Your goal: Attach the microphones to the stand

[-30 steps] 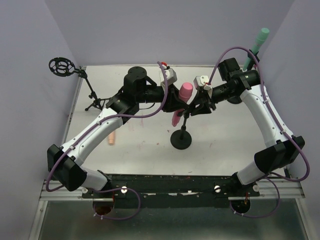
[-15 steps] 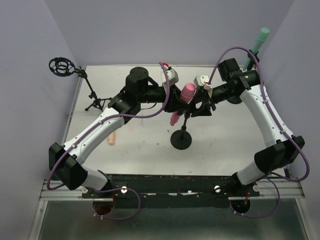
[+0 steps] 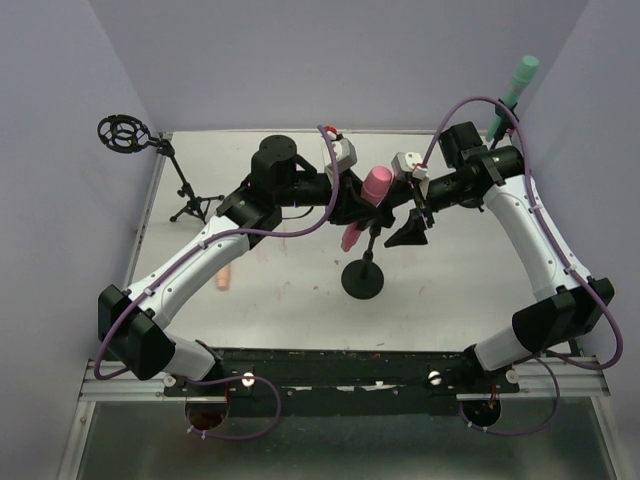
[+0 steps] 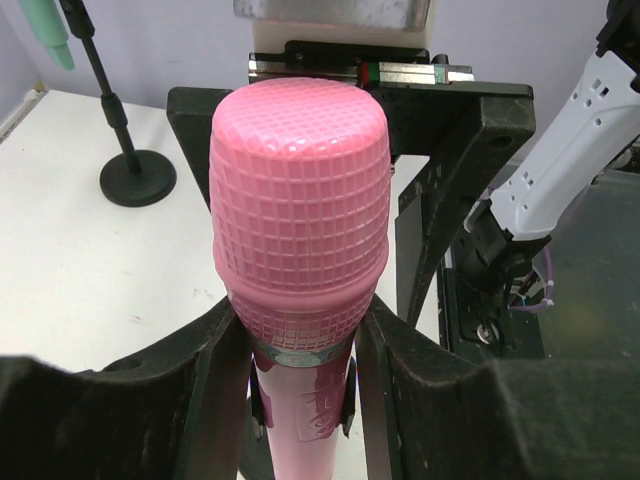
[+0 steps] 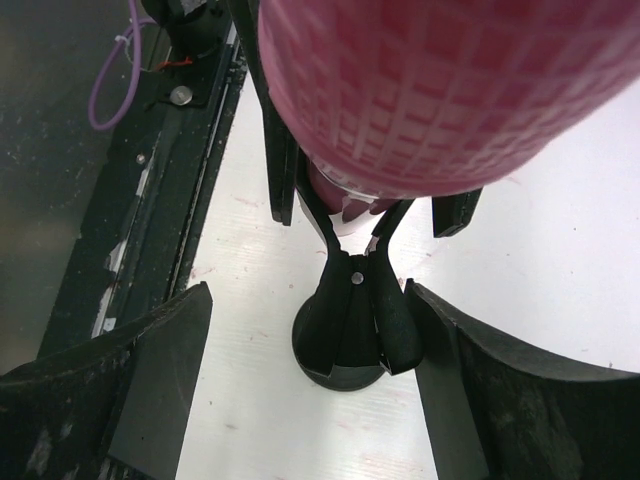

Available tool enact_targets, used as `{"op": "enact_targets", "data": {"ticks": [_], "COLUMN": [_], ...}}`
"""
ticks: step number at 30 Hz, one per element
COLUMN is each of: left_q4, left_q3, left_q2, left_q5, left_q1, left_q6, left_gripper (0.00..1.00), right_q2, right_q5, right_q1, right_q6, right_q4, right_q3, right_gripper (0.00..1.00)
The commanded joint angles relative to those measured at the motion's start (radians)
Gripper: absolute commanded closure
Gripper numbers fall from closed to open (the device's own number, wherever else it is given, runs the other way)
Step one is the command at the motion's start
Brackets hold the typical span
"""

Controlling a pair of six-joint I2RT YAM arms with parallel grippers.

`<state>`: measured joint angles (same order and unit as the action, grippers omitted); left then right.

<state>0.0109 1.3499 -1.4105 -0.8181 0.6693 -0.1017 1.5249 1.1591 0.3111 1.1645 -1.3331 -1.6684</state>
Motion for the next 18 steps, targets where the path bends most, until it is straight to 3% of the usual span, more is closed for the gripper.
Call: {"op": "enact_targets", "data": {"ticks": [1, 11, 14, 18], "left_q4": [-0.066, -0.14, -0.179, -0.258], "left_q3": [-0.035, -0.074, -0.1, -0.141], "left_q2": [0.019, 0.025, 0.031, 0.045], "left_q5": [0.022, 0.034, 0.043, 0.056], "left_q1": [0.004, 0.003, 0.003, 0.003], "left_q6": [-0.018, -0.046, -0.065, -0.096], "left_gripper": [1.0, 1.0, 1.0, 1.0], "right_q2": [-0.048, -0.029, -0.023, -0.025], "right_q5": [0.062, 0.042, 0.036, 0.034], "right_q1": [-0.029, -0.03, -0.029, -0.03], "right_q6": [-0.049, -0.065, -0.058, -0.048], "right_q4": [0.011, 0.031, 0.032, 0.037], "right_q3": [0.035, 0.042, 0.039, 0.042], "right_gripper": [0.16, 0.29, 0.43, 0.7]}}
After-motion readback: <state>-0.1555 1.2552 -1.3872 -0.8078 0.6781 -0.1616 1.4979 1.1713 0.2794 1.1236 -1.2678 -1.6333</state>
